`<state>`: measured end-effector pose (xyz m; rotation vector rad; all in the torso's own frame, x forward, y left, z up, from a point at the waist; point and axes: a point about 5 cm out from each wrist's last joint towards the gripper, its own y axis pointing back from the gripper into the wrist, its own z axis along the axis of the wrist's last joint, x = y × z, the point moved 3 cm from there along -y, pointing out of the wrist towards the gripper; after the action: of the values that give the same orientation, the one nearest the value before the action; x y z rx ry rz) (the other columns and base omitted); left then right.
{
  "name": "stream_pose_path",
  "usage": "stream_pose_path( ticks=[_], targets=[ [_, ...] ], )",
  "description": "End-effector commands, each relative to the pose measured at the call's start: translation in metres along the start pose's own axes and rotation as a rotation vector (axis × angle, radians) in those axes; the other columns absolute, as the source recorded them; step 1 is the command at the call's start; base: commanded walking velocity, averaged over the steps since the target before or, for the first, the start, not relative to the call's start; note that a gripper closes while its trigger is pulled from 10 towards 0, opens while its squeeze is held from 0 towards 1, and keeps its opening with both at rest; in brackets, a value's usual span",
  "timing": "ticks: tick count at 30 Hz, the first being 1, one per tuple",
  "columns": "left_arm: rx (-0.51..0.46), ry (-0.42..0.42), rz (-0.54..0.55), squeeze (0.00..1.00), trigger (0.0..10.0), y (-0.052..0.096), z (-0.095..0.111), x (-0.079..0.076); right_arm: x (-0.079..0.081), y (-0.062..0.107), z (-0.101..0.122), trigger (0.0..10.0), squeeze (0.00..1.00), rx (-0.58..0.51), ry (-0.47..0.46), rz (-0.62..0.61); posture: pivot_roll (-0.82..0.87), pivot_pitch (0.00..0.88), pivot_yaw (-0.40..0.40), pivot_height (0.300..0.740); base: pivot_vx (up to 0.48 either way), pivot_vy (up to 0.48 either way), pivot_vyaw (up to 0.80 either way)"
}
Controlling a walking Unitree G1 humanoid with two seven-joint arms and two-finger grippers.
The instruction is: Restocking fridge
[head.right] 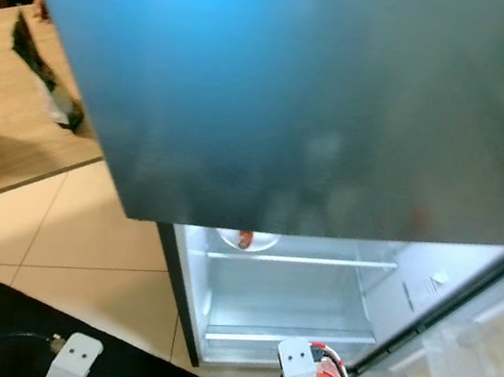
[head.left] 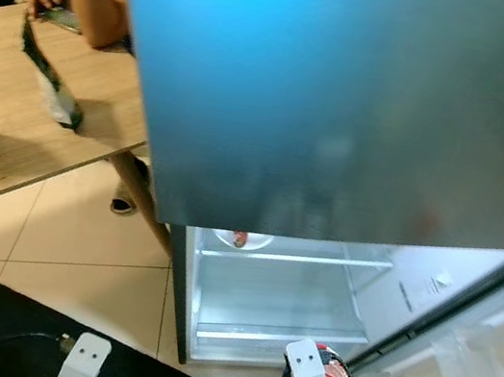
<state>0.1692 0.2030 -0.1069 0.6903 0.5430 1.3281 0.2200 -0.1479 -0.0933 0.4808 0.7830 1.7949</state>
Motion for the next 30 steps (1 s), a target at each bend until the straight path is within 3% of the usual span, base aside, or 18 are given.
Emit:
stream_pose_path(
  ticks=[1, 4, 23, 30],
  targets=[
    [0.031, -0.002, 0.026, 0.0, 10.0, 0.0049, -0.0099, 0.0064, 0.001, 0.0002, 0.0003, 10.0, 0.0, -0.009, 0.003, -0.005, -0.08, 0.115, 0.006, 0.74, 0.0, 0.0, 0.8],
    [0.031, 0.004, 0.039, 0.0, 10.0, 0.0053, -0.0104, 0.0078, 0.0005, 0.0003, 0.0, 10.0, 0.0, -0.01, -0.002, -0.013, -0.08, 0.115, 0.007, 0.74, 0.0, 0.0, 0.8],
    [0.012, 0.028, 0.038, 0.0, 10.0, 0.0067, -0.0102, 0.0088, -0.0039, 0.0021, -0.0039, 10.0, 0.0, -0.007, -0.041, -0.048, -0.09, 0.1, 0.019, 0.74, 0.0, 0.0, 0.0],
    [0.009, 0.035, 0.045, 0.0, 10.0, 0.0068, -0.0097, 0.0099, -0.0054, 0.0022, -0.0031, 10.0, 0.0, -0.01, -0.038, -0.05, -0.09, 0.096, 0.017, 0.74, 0.0, -0.301, 0.0]
  ],
)
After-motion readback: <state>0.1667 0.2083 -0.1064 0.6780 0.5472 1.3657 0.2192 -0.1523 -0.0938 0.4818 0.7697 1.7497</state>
